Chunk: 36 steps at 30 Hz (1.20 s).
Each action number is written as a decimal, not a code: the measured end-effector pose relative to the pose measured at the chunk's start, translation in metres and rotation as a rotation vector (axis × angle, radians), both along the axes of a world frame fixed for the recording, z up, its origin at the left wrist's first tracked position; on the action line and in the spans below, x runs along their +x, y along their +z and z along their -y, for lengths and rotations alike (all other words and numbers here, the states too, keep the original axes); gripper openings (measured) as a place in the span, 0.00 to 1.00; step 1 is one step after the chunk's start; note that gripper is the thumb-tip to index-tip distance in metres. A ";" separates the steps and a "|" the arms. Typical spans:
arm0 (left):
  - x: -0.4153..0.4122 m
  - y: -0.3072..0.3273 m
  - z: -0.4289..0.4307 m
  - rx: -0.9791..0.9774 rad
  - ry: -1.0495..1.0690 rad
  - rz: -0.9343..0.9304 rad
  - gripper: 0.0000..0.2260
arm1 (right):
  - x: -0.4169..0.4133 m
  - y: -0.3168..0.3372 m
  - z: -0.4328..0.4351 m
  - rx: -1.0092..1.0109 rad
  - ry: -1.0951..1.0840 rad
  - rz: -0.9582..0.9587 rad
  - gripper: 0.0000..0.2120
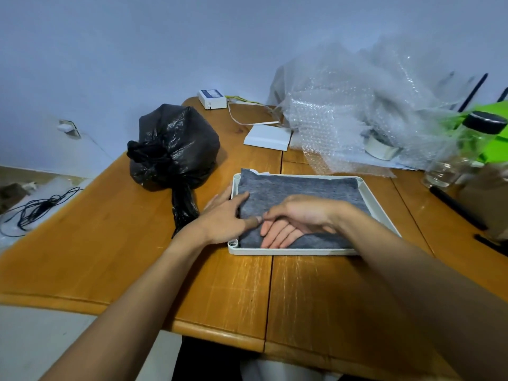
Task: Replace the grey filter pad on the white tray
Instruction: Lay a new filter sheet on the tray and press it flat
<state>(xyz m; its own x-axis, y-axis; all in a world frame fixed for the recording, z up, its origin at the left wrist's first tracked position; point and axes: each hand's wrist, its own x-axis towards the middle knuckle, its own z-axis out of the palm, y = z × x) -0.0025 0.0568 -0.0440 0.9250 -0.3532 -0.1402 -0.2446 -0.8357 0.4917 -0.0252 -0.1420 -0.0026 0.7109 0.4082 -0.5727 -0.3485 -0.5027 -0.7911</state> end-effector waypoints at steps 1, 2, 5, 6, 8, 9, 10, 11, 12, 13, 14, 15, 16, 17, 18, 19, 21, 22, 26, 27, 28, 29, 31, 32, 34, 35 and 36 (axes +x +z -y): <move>0.000 0.004 -0.001 0.026 -0.018 -0.036 0.41 | -0.001 0.000 0.007 0.018 -0.004 -0.011 0.18; 0.000 0.008 -0.002 0.053 -0.032 -0.070 0.47 | -0.002 0.001 0.015 0.024 -0.011 -0.018 0.19; 0.001 0.017 -0.002 0.113 -0.071 -0.154 0.60 | -0.005 0.003 0.041 -0.032 -0.036 -0.025 0.18; 0.002 0.018 -0.003 0.130 -0.086 -0.171 0.63 | -0.006 0.004 0.050 -0.071 -0.043 -0.022 0.18; 0.005 0.019 -0.003 0.149 -0.107 -0.198 0.66 | -0.009 0.008 0.066 -0.169 -0.059 -0.006 0.18; 0.007 0.019 -0.003 0.153 -0.111 -0.206 0.66 | -0.010 0.011 0.074 -0.233 -0.062 0.008 0.18; 0.008 0.019 -0.003 0.158 -0.113 -0.207 0.65 | -0.011 0.013 0.081 -0.300 -0.060 0.022 0.18; 0.008 0.018 -0.002 0.164 -0.115 -0.204 0.65 | -0.012 0.015 0.089 -0.363 -0.063 0.029 0.19; 0.008 0.018 -0.003 0.171 -0.113 -0.200 0.64 | -0.012 0.017 0.095 -0.412 -0.067 0.026 0.20; 0.008 0.017 -0.002 0.176 -0.113 -0.195 0.64 | -0.012 0.019 0.100 -0.447 -0.077 0.017 0.21; 0.008 0.017 -0.002 0.177 -0.112 -0.192 0.63 | -0.013 0.020 0.105 -0.472 -0.084 0.005 0.22; 0.008 0.017 -0.002 0.176 -0.111 -0.192 0.63 | -0.014 0.022 0.108 -0.494 -0.084 -0.003 0.22; 0.008 0.017 -0.002 0.174 -0.109 -0.195 0.63 | -0.014 0.024 0.111 -0.525 -0.070 -0.003 0.22; 0.008 0.018 -0.002 0.171 -0.107 -0.198 0.64 | -0.014 0.026 0.112 -0.568 -0.047 0.001 0.23; 0.008 0.018 -0.002 0.171 -0.108 -0.198 0.64 | -0.014 0.027 0.112 -0.619 -0.022 0.006 0.24; 0.008 0.018 -0.002 0.173 -0.108 -0.197 0.64 | -0.014 0.028 0.113 -0.669 -0.003 0.008 0.24; 0.009 0.018 -0.001 0.185 -0.111 -0.197 0.65 | -0.014 0.028 0.114 -0.730 0.023 0.012 0.25; 0.009 0.018 -0.001 0.187 -0.111 -0.199 0.65 | -0.014 0.028 0.114 -0.745 0.040 0.013 0.25; 0.011 0.016 -0.001 0.193 -0.113 -0.196 0.65 | -0.020 0.036 0.103 -0.945 0.134 0.176 0.22; 0.012 0.016 -0.001 0.195 -0.111 -0.195 0.66 | -0.022 0.037 0.096 -1.055 0.157 0.342 0.20; 0.012 0.015 0.000 0.199 -0.111 -0.194 0.67 | -0.024 0.035 0.086 -1.128 0.155 0.546 0.19; 0.012 0.014 0.000 0.204 -0.107 -0.195 0.68 | -0.026 0.031 0.073 -1.117 0.143 0.728 0.19; 0.014 0.013 0.002 0.234 -0.103 -0.203 0.69 | -0.028 0.020 0.044 -0.946 0.142 0.885 0.19; 0.014 0.014 0.002 0.254 -0.098 -0.211 0.70 | -0.027 0.014 0.029 -0.883 0.183 0.883 0.21; 0.016 0.017 0.004 0.303 -0.106 -0.222 0.71 | -0.023 -0.003 0.008 -0.833 0.270 0.808 0.27; 0.016 0.019 0.006 0.325 -0.110 -0.226 0.71 | -0.021 -0.011 0.003 -0.827 0.297 0.758 0.29; 0.015 0.020 0.007 0.339 -0.111 -0.229 0.70 | -0.019 -0.019 0.002 -0.816 0.310 0.722 0.31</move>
<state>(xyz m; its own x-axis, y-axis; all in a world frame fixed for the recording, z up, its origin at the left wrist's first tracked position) 0.0121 0.0500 -0.0239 0.8156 -0.3475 -0.4627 -0.2585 -0.9342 0.2460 -0.0446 -0.1440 -0.0215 0.9163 0.3165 -0.2455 0.2859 -0.9460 -0.1526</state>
